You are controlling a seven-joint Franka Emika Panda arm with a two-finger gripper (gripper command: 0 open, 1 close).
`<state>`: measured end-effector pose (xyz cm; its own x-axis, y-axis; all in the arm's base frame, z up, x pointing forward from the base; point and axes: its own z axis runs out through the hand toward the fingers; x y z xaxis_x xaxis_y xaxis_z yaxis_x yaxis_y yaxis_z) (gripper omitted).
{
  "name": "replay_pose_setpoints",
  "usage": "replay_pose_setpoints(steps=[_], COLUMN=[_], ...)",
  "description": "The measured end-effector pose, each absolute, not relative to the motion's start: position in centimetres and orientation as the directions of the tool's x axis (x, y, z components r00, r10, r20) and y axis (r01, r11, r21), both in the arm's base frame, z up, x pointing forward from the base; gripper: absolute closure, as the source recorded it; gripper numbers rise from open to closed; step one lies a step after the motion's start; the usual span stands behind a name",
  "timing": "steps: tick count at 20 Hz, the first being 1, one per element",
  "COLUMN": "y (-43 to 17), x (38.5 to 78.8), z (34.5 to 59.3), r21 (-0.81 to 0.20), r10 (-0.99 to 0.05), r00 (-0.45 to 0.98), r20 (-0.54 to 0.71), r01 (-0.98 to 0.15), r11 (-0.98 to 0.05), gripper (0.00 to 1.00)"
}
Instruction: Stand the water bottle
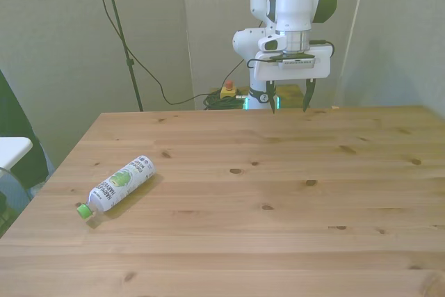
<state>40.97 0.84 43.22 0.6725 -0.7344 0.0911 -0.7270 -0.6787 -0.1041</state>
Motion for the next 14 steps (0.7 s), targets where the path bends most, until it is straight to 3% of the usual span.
replay_pose_setpoints(steps=[6,14], y=[-2.0,-15.6], x=[41.9,47.1], z=[43.4,48.3], r21=[-0.108,-0.185], r10=[-0.759,-0.855], r00=[0.639,0.481], r20=[0.128,0.194], r01=[-0.752,-0.838], r11=[-0.651,-0.513], gripper=[0.00,0.00])
